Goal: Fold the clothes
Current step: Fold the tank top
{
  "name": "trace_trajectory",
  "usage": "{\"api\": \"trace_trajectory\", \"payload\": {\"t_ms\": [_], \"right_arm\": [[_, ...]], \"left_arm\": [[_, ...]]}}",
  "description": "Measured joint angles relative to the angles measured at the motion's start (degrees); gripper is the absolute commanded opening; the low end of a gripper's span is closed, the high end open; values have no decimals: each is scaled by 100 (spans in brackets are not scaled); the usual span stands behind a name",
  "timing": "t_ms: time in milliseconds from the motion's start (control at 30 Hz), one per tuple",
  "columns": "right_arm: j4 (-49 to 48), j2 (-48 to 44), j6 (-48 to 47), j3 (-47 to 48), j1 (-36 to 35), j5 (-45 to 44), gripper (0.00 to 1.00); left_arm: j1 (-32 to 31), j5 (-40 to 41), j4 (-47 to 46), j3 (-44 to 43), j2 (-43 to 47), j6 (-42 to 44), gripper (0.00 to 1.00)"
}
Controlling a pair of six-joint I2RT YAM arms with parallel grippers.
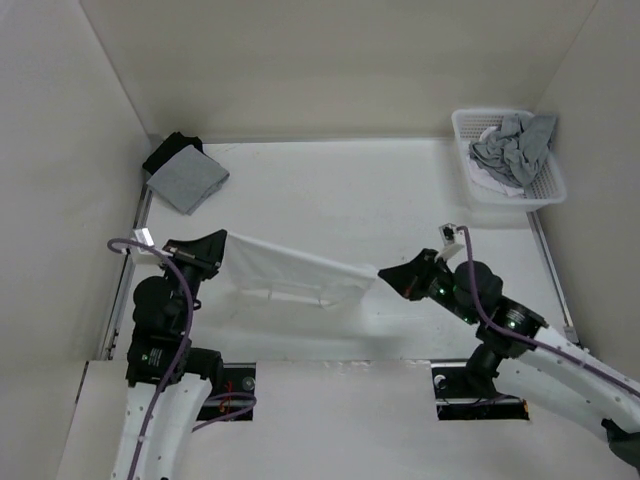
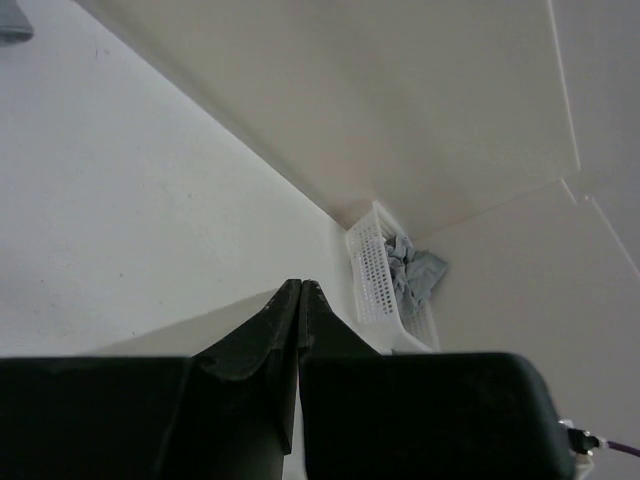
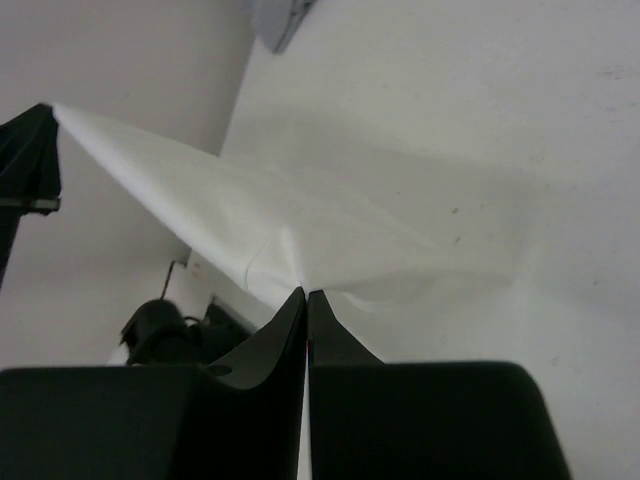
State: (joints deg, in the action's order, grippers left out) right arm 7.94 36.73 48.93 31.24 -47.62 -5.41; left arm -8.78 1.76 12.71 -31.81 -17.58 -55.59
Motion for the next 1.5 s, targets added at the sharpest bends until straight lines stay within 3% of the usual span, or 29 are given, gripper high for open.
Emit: {"api": "trace_trajectory", "payload": {"t_ms": [133,233,367,533,700,833,967,1133,1500], "right_arm": [[890,-553,44,584,-859,-608,4],[997,-341,9,739,-907,-772,4],[664,708,-179,684,52,-393,4],[-420,2671,-284,623,1478,511,4],[-1132,4614,-280,1106,2218,1196,4],[-1493,5407,-269,1650,2533,1532,4],[-1808,5300,-267,1598,2612,1659,5],[-2105,4524,-219,730,2577,1705,5],[-2256,3211,-33,-887,2090,1569,6]], "left_arm": [[-138,-2,811,-435,221,61,0],[-190,9,1110,-367,90,94,0],[-136,22,782,-57,-826,120,0],[-85,35,-267,186,-3058,116,0],[35,109,-1333,68,-4940,48,0],[85,98,-1886,-254,-5753,-37,0],[79,68,-2240,-157,-5521,-76,0],[68,-90,-2356,745,-4221,-162,0],[7,-409,-1036,1884,-1521,-302,1]]}}
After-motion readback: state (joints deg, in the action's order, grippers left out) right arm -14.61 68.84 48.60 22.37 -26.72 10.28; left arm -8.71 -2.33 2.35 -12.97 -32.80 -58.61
